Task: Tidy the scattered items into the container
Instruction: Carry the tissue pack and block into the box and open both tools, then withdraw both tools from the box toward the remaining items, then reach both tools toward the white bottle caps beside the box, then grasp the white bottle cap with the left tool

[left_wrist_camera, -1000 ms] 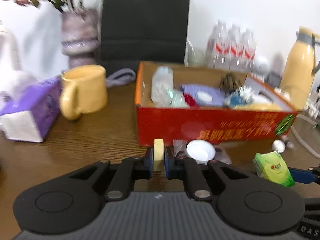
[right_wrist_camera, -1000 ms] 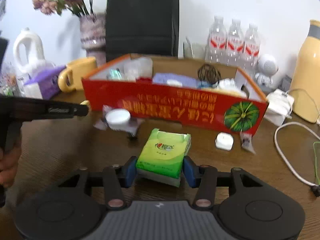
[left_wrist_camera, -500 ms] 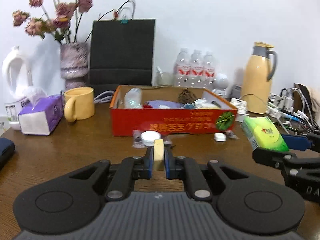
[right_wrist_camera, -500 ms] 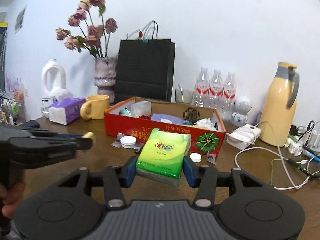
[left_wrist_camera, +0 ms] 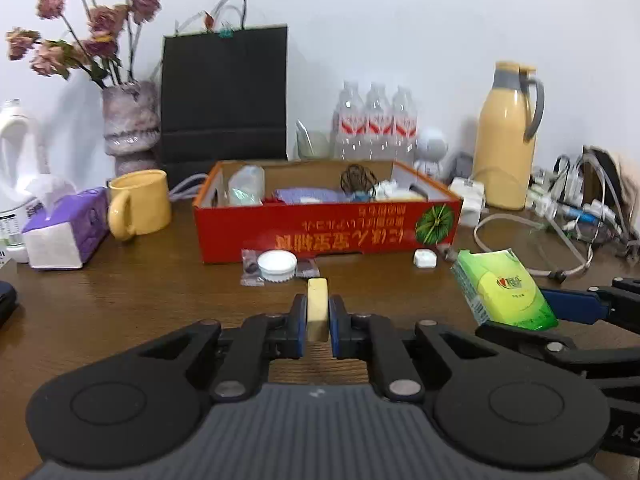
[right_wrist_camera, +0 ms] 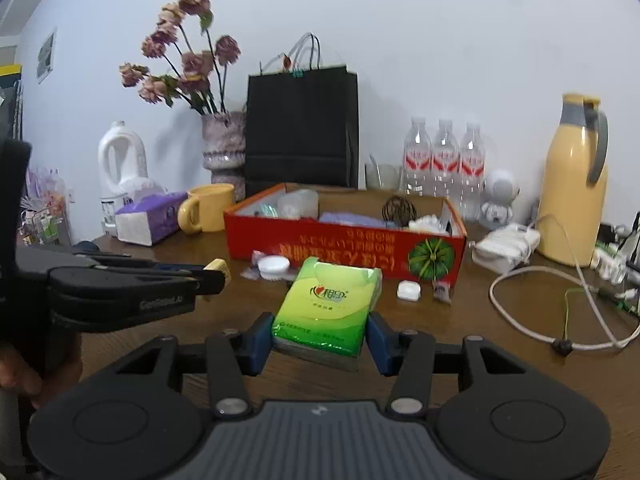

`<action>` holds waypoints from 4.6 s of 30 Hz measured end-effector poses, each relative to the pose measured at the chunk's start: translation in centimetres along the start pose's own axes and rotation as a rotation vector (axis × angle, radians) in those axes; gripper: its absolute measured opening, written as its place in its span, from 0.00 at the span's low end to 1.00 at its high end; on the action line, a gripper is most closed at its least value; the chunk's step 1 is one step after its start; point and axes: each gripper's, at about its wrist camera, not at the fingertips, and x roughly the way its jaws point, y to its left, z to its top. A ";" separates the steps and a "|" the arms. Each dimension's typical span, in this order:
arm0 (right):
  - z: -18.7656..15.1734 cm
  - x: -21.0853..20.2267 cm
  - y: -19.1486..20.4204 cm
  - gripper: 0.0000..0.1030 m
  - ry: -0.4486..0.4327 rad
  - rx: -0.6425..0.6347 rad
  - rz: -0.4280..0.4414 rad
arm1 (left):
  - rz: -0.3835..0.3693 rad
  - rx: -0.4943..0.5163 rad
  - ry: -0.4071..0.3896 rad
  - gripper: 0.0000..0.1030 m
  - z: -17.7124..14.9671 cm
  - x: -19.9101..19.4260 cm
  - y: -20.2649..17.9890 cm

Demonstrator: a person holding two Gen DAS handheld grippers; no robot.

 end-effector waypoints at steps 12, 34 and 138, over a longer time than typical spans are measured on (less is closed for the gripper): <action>1.4 4.7 -4.9 0.47 0.032 0.097 0.031 | 0.006 0.040 0.037 0.12 3.3 7.0 -0.2; 14.1 14.0 -11.4 0.47 0.077 0.172 0.065 | -0.030 -0.104 0.150 0.12 14.3 17.9 6.5; 4.8 15.0 -4.3 0.21 0.146 0.053 0.130 | -0.048 0.048 0.156 0.40 3.8 16.0 3.2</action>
